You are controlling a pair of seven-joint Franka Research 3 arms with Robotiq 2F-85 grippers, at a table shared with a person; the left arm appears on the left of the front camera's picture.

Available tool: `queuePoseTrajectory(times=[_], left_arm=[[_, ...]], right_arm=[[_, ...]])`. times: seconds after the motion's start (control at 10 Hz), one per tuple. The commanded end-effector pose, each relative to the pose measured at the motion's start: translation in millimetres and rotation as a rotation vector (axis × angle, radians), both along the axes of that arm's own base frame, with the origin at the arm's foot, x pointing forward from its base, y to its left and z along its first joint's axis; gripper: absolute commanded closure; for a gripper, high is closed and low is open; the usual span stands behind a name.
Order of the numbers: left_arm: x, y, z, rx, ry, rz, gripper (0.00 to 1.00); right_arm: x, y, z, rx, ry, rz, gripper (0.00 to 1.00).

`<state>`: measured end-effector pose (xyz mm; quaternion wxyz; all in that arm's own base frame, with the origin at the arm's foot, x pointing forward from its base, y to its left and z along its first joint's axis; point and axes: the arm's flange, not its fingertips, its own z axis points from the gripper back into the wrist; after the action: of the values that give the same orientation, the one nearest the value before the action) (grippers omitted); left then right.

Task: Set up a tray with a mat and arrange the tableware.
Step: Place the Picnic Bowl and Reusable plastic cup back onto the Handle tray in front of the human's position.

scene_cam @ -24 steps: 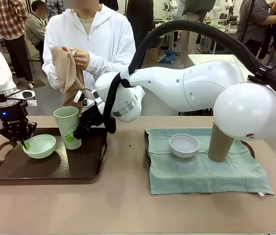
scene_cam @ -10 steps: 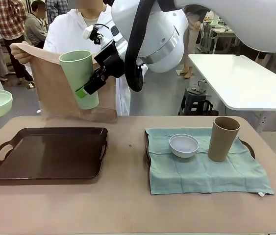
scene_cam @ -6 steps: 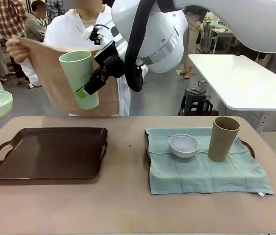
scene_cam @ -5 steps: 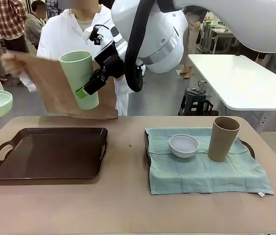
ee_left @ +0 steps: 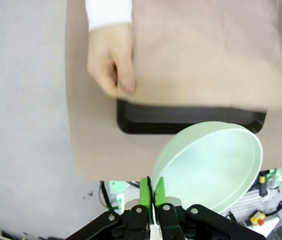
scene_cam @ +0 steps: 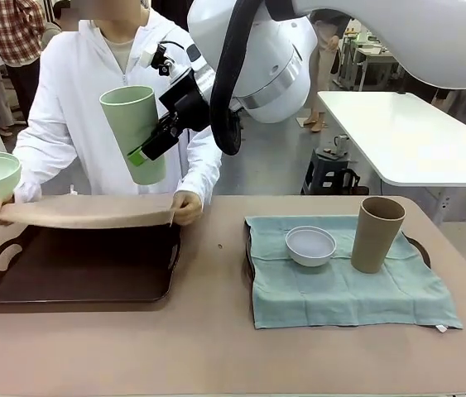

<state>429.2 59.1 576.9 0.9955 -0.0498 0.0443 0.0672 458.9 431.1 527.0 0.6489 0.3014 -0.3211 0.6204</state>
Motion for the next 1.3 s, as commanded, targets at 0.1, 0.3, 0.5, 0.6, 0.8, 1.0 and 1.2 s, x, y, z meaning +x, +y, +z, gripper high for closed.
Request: queuePoseTrajectory(times=[0.1,0.3,0.5,0.6,0.8,1.0,1.2], left_arm=[[0.2,-0.2,0.4,0.001,0.001,-0.001,1.00],[0.2,-0.2,0.4,0.001,0.001,-0.001,1.00],[0.2,-0.2,0.4,0.001,0.001,-0.001,1.00],[0.2,-0.2,0.4,0.001,0.001,-0.001,1.00],[0.2,-0.2,0.4,0.001,0.001,-0.001,1.00],[0.2,-0.2,0.4,0.001,0.001,-0.001,1.00],[0.2,-0.2,0.4,0.001,0.001,-0.001,1.00]], right_arm=[[2.1,1.4,1.4,0.000,-0.009,0.003,1.00],[2.1,1.4,1.4,0.000,-0.009,0.003,1.00],[2.1,1.4,1.4,0.000,-0.009,0.003,1.00],[2.1,1.4,1.4,0.000,-0.009,0.003,1.00],[2.1,1.4,1.4,0.000,-0.009,0.003,1.00],[2.1,1.4,1.4,0.000,-0.009,0.003,1.00],[2.1,1.4,1.4,0.000,-0.009,0.003,1.00]])
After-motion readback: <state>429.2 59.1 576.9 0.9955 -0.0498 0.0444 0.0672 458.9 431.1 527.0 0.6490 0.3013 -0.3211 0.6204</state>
